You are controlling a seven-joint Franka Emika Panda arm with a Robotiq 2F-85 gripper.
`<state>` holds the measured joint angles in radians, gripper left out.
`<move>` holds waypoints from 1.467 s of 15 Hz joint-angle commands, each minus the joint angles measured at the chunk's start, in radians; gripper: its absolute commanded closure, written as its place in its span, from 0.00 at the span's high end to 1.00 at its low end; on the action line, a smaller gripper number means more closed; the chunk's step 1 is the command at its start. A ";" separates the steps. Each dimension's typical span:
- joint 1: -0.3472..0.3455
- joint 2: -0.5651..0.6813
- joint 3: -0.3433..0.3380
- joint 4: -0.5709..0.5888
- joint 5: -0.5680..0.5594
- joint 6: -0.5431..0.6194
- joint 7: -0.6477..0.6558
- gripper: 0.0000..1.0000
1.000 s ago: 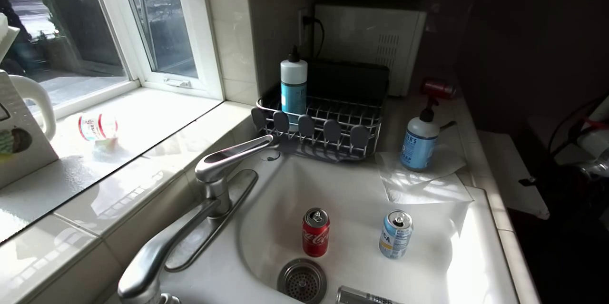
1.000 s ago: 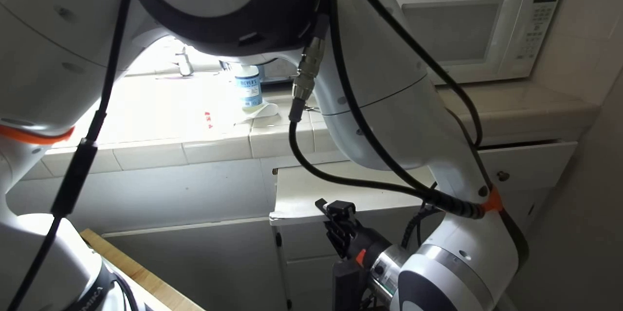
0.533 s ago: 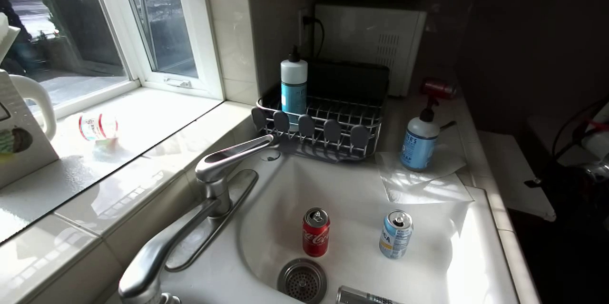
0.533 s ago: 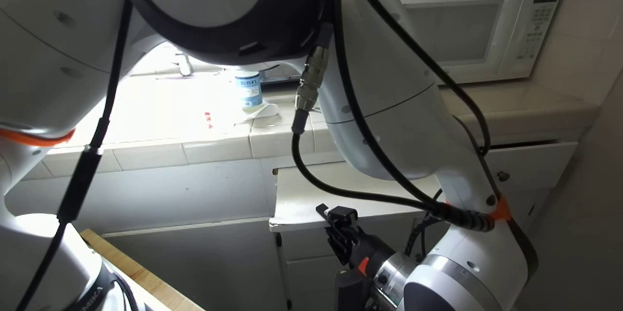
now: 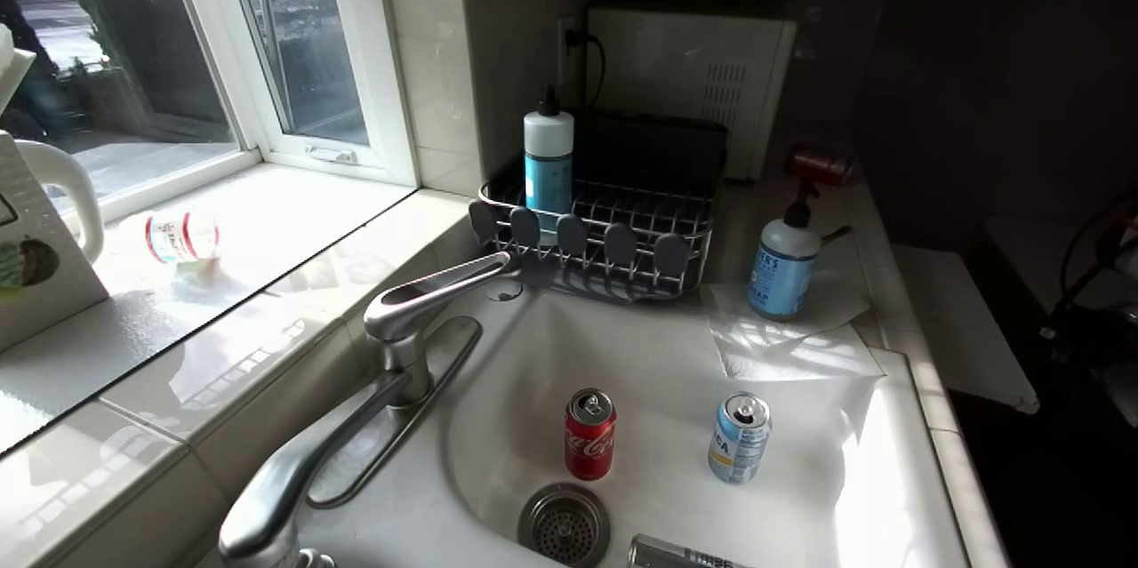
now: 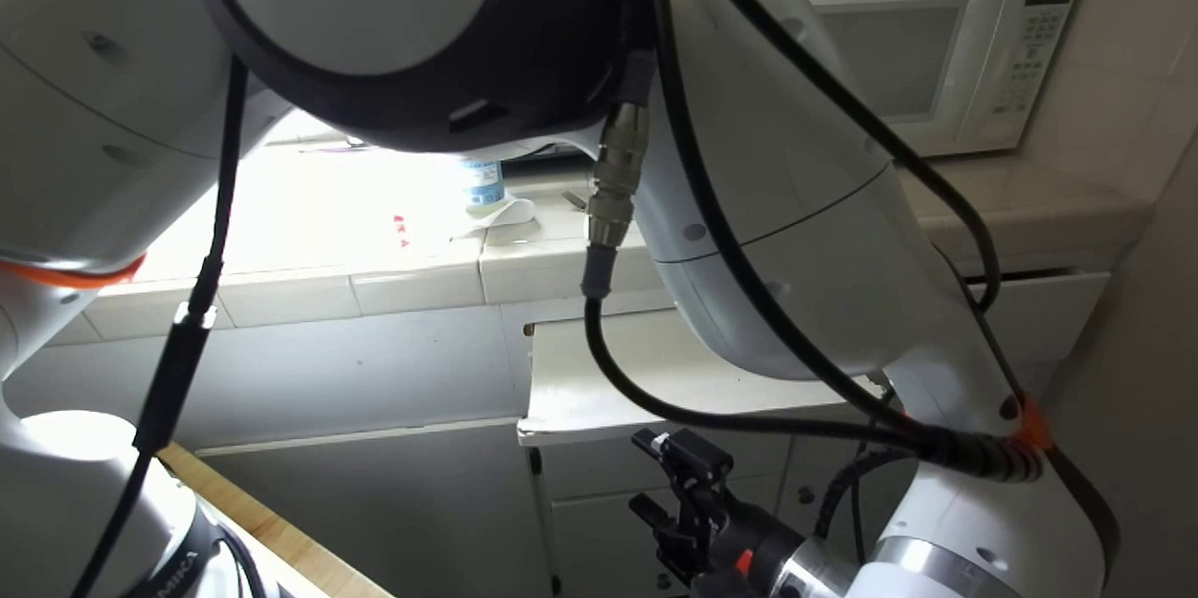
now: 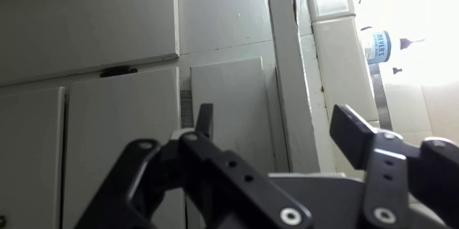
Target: Pull the tray out
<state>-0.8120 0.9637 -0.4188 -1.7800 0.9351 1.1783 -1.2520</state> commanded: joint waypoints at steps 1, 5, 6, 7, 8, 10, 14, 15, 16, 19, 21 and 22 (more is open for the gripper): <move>-0.016 -0.022 0.009 0.015 -0.068 0.048 0.046 1.00; 0.031 -0.153 -0.007 -0.109 -0.125 0.103 0.018 1.00; 0.043 -0.202 -0.009 -0.147 -0.150 0.115 0.004 1.00; 0.051 -0.251 -0.014 -0.186 -0.175 0.120 0.009 0.99; 0.055 -0.306 -0.015 -0.225 -0.196 0.135 -0.005 1.00; 0.062 -0.416 -0.028 -0.294 -0.249 0.161 -0.004 1.00; 0.048 -0.617 -0.036 -0.391 -0.294 0.294 -0.009 1.00; 0.053 -0.676 -0.038 -0.422 -0.311 0.330 -0.022 1.00; 0.059 -0.731 -0.036 -0.454 -0.327 0.360 -0.038 1.00; 0.115 -0.904 -0.074 -0.562 -0.391 0.453 -0.069 1.00; 0.110 -1.016 -0.051 -0.617 -0.441 0.520 -0.058 1.00; 0.118 -1.072 -0.051 -0.642 -0.468 0.551 -0.050 1.00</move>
<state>-0.7193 0.0893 -0.4680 -2.2968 0.5431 1.6191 -1.3128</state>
